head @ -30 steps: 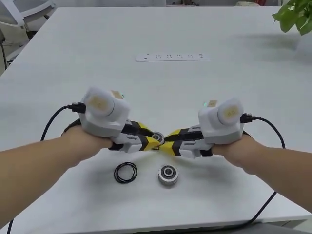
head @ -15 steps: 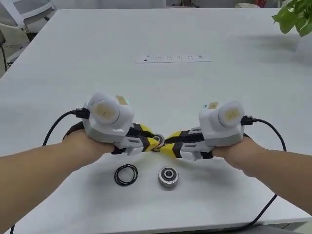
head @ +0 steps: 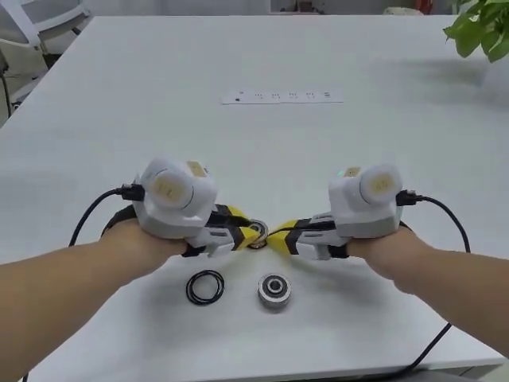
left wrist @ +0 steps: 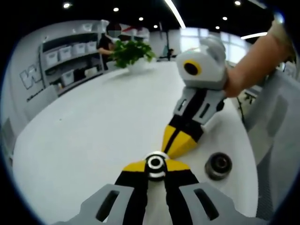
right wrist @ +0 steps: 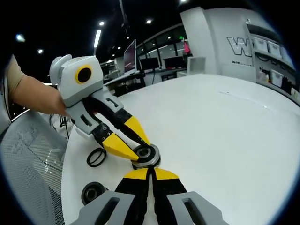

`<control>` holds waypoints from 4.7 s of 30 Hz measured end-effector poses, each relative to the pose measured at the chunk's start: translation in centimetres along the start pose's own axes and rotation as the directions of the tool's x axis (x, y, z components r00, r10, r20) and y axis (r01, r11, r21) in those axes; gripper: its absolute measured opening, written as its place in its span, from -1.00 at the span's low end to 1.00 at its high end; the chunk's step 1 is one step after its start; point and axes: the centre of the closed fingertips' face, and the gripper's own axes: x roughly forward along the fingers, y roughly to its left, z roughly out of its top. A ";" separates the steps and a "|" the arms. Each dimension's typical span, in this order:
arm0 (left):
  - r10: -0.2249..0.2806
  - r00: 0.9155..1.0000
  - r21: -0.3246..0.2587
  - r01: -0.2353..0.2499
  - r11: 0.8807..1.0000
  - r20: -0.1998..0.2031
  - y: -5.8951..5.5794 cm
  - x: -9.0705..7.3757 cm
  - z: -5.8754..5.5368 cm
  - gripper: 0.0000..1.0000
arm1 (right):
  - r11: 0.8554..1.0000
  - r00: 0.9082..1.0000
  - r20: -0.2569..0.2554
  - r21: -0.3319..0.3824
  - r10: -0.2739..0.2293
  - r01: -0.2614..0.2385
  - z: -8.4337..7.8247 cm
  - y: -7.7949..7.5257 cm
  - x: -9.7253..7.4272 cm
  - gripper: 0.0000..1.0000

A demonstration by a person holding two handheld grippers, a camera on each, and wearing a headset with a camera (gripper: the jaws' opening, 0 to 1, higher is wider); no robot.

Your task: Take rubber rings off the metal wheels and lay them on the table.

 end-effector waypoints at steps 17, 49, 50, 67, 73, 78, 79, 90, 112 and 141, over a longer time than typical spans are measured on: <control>0.024 1.000 -0.003 -0.024 1.000 -0.006 -0.2 0.1 0.1 -0.74 | 0.991 0.998 0.062 0.132 -0.008 0.000 0.4 -0.3 -0.7 -1.00; 0.047 0.998 0.002 -0.047 0.999 -0.035 0.1 0.4 -0.2 -0.75 | 0.980 0.992 0.124 0.195 0.002 -0.026 2.0 0.6 -0.6 -1.00; 0.047 0.998 0.002 -0.047 0.999 -0.035 0.1 0.4 -0.2 -0.75 | 0.981 0.992 0.124 0.191 0.006 -0.030 2.1 0.6 -0.5 -1.00; 0.044 0.999 -0.019 -0.045 0.999 -0.021 0.0 0.3 -0.1 -0.74 | 0.986 0.990 0.141 0.158 0.020 -0.042 2.5 1.2 -0.7 -1.00; 0.039 0.999 -0.020 -0.039 0.999 -0.014 0.0 0.3 0.0 -0.72 | 0.988 0.990 0.138 0.152 0.014 -0.035 2.4 1.0 -0.8 -1.00; 0.037 0.999 -0.018 -0.037 0.999 -0.019 0.0 0.3 0.0 -0.71 | 0.988 0.991 0.136 0.151 0.010 -0.031 2.4 1.0 -0.8 -1.00; 0.035 0.999 -0.019 -0.036 0.999 -0.019 0.0 0.3 0.0 -0.71 | 0.988 0.991 0.136 0.151 0.009 -0.029 2.4 0.9 -0.8 -1.00; 0.013 1.000 -0.012 -0.014 1.000 -0.012 -0.6 -0.7 0.3 -0.53 | 0.988 0.989 0.144 0.151 0.011 -0.033 2.8 1.1 -1.0 -1.00; 0.024 0.996 -0.036 -0.021 0.999 0.080 -0.9 -5.6 2.2 -0.18 | 0.986 0.981 0.193 0.154 0.028 -0.059 4.6 3.0 -2.0 -1.00; 0.068 0.986 -0.069 -0.059 0.996 0.151 -2.9 -13.1 2.5 0.21 | 0.979 0.968 0.210 0.121 0.136 -0.164 6.4 7.3 -2.7 -1.00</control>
